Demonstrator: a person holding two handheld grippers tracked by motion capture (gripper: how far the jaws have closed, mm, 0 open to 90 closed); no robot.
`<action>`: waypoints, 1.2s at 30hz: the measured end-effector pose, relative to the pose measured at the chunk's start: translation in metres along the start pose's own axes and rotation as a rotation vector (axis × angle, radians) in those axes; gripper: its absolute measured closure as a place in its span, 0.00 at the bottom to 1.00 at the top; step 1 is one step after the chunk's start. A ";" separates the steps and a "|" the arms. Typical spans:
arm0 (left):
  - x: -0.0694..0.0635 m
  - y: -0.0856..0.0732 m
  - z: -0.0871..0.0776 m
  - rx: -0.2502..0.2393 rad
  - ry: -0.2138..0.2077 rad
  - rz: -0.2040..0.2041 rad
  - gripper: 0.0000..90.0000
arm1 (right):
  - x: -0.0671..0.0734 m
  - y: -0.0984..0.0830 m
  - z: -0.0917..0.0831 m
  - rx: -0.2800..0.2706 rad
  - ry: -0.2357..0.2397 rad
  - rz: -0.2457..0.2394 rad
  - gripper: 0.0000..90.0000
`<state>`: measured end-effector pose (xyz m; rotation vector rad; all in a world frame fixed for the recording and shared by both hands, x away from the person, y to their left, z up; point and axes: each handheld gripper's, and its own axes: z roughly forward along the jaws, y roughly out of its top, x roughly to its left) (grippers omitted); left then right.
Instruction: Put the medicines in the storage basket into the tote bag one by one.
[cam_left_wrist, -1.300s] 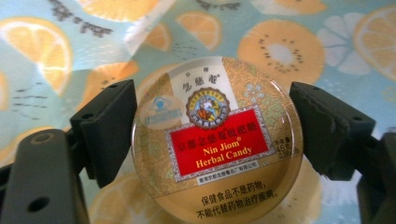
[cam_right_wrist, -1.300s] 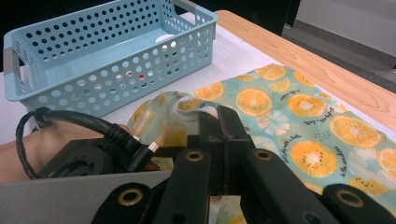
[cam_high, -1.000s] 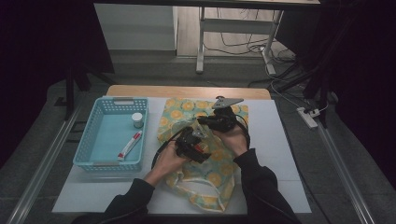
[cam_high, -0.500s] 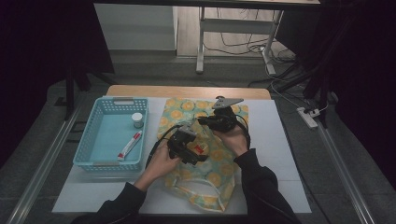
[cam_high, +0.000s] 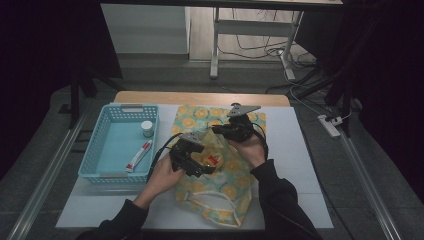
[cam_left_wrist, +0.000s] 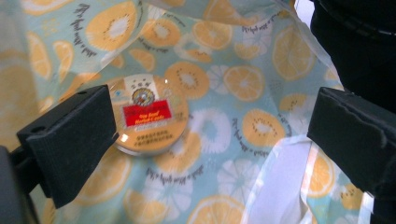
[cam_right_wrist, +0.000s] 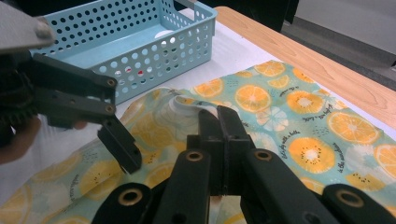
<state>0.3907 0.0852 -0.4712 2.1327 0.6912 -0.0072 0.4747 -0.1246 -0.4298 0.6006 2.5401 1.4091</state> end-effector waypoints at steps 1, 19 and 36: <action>0.001 -0.001 -0.003 0.001 0.008 0.001 0.01 | 0.000 0.000 0.000 0.000 0.000 0.000 1.00; 0.011 -0.022 -0.049 -0.046 0.088 -0.037 0.01 | 0.001 0.000 0.000 -0.001 0.000 -0.003 1.00; 0.035 -0.048 -0.103 -0.083 0.246 -0.140 0.01 | 0.001 0.000 -0.002 -0.004 -0.004 -0.002 1.00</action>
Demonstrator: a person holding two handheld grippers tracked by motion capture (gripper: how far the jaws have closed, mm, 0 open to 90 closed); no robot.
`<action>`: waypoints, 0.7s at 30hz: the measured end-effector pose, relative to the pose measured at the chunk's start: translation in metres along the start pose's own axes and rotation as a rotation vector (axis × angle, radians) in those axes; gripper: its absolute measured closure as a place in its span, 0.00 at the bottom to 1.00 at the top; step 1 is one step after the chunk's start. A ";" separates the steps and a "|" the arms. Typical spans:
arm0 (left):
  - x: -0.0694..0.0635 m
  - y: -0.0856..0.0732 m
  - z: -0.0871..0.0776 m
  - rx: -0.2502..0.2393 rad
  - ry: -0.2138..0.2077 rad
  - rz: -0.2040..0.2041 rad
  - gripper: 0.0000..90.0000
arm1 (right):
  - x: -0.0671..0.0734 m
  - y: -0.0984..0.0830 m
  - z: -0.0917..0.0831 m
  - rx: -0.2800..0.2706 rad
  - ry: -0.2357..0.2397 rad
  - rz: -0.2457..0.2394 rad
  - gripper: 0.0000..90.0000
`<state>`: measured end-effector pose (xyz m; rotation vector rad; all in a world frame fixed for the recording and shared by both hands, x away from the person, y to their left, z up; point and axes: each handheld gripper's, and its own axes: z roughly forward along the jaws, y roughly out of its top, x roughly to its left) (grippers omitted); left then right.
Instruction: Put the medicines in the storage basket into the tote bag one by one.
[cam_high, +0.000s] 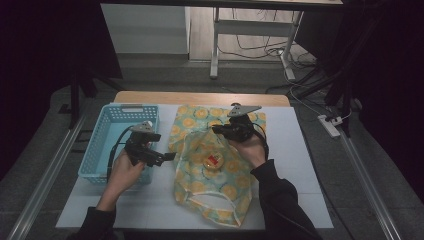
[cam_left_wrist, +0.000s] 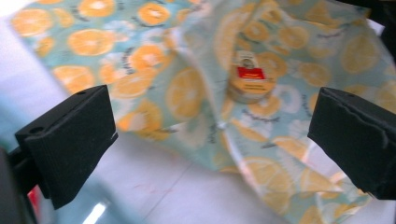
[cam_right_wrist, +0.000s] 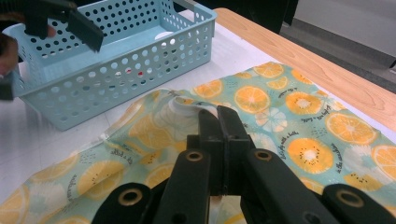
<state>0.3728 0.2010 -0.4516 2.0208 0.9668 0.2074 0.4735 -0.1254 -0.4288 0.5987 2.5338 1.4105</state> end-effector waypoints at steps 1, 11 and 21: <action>0.003 -0.001 -0.003 -0.003 0.010 -0.012 0.01 | 0.000 0.000 0.000 0.000 0.001 0.000 1.00; 0.029 -0.016 -0.015 0.031 0.141 -0.081 0.00 | 0.000 0.000 0.000 0.001 0.000 -0.002 1.00; 0.050 -0.025 -0.016 0.105 0.221 -0.123 0.01 | 0.001 0.000 0.002 0.003 0.002 -0.004 1.00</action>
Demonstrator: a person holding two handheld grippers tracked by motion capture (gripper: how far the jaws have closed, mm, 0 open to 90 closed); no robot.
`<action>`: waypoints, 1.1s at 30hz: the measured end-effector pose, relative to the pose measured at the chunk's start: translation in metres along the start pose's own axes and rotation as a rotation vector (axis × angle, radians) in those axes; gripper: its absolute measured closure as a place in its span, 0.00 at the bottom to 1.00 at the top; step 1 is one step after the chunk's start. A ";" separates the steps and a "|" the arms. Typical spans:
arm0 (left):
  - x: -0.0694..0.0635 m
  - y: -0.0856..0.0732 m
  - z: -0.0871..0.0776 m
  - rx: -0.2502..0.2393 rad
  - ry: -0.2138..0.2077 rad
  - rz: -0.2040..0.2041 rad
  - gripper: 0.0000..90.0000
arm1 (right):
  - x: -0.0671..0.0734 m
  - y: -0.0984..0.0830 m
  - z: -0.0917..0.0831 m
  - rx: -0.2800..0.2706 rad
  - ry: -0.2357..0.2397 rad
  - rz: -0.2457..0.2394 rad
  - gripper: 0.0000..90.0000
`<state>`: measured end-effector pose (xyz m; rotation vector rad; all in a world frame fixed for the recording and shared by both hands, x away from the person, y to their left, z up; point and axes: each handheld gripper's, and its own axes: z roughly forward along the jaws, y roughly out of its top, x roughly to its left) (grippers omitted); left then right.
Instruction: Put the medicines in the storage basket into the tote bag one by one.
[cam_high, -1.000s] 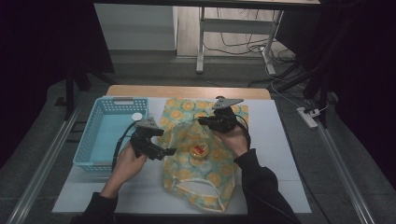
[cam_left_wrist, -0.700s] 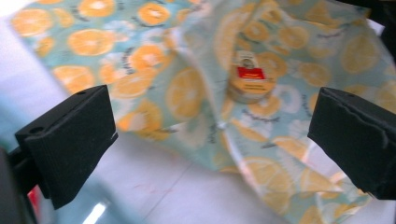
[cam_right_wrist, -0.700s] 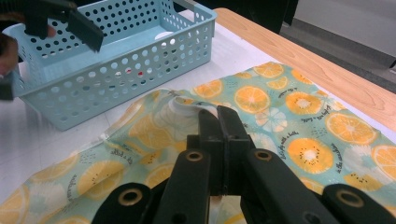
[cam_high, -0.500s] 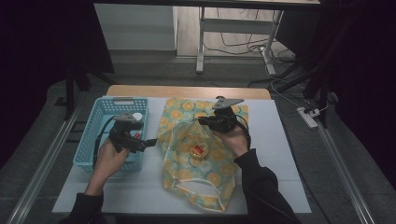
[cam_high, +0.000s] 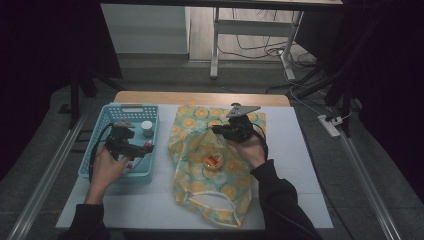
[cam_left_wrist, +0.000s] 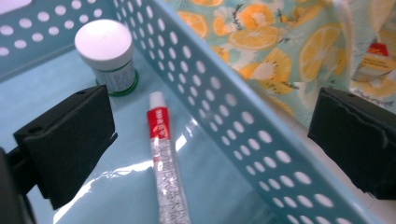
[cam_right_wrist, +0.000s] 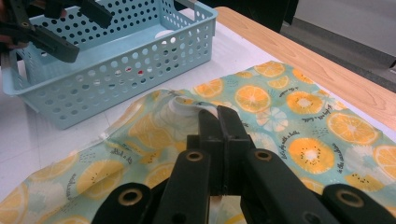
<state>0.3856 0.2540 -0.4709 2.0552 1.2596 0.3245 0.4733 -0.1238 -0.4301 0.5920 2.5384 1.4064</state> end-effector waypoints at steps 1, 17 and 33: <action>0.002 0.000 0.001 0.010 0.000 -0.005 0.01 | 0.000 0.000 0.000 0.000 -0.001 0.000 1.00; 0.020 -0.001 0.036 0.264 0.060 0.007 0.01 | 0.002 0.000 0.002 0.005 0.002 -0.004 1.00; 0.020 -0.006 0.048 0.396 0.089 -0.008 0.42 | 0.002 0.000 0.001 0.001 0.002 -0.007 1.00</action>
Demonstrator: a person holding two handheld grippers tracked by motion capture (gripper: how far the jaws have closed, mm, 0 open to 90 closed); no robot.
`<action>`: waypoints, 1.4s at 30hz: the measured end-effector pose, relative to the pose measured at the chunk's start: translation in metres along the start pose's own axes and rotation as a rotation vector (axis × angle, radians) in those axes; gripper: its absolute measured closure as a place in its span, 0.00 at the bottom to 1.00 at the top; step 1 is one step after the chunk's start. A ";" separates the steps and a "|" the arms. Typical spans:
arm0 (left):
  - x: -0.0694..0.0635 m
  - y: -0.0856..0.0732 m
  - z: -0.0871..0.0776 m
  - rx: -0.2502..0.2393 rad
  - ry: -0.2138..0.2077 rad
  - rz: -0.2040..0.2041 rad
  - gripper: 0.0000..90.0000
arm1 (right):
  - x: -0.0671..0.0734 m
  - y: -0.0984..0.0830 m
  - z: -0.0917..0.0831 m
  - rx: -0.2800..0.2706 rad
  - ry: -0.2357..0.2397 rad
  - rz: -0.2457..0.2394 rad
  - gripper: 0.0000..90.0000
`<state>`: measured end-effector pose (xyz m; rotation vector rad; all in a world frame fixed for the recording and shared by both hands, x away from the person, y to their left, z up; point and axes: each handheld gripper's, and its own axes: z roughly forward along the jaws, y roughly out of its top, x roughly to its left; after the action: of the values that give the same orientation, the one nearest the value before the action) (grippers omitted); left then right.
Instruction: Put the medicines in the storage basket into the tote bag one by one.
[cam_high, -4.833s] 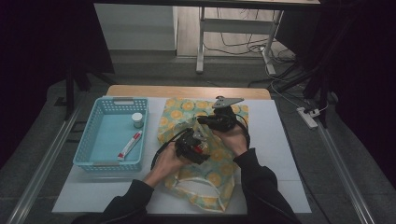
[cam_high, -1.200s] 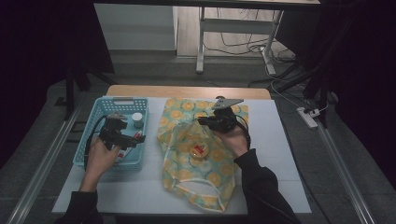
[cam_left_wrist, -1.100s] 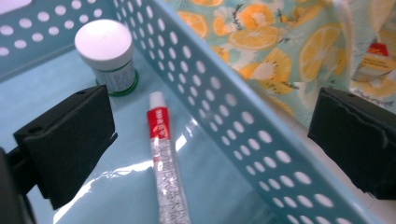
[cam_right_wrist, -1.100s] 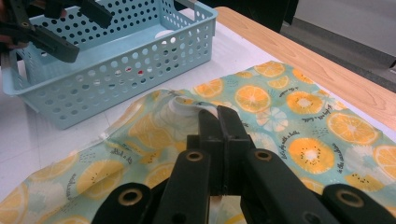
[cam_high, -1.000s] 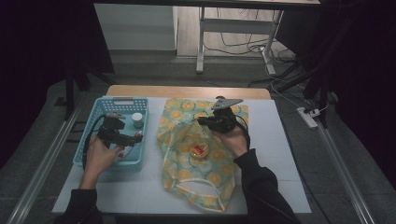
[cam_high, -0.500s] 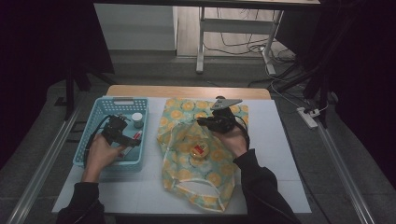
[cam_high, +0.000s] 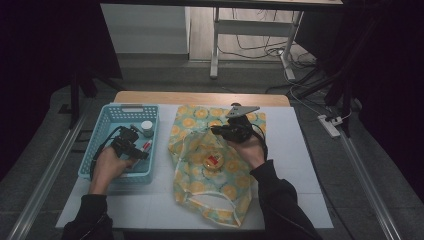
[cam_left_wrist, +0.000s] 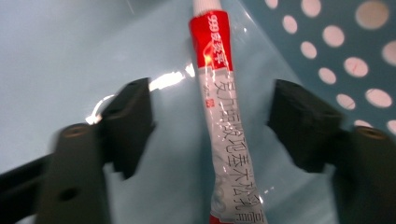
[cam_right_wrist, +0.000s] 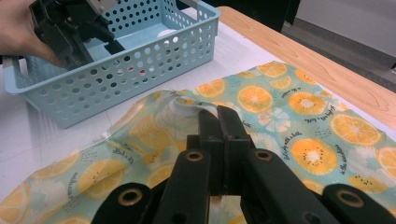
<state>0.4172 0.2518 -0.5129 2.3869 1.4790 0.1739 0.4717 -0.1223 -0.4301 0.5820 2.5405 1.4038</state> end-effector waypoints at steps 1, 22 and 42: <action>0.000 0.000 0.001 0.005 0.004 -0.004 0.45 | 0.000 0.000 0.000 0.000 0.000 0.000 1.00; 0.002 0.000 -0.001 0.001 -0.016 -0.044 0.84 | -0.001 -0.001 -0.001 0.003 -0.005 0.004 1.00; 0.008 -0.005 -0.028 -0.189 0.030 -0.071 0.84 | -0.001 -0.001 -0.002 -0.003 -0.008 0.006 1.00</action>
<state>0.4089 0.2667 -0.4884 2.1881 1.4873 0.3192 0.4721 -0.1247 -0.4303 0.5935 2.5324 1.4036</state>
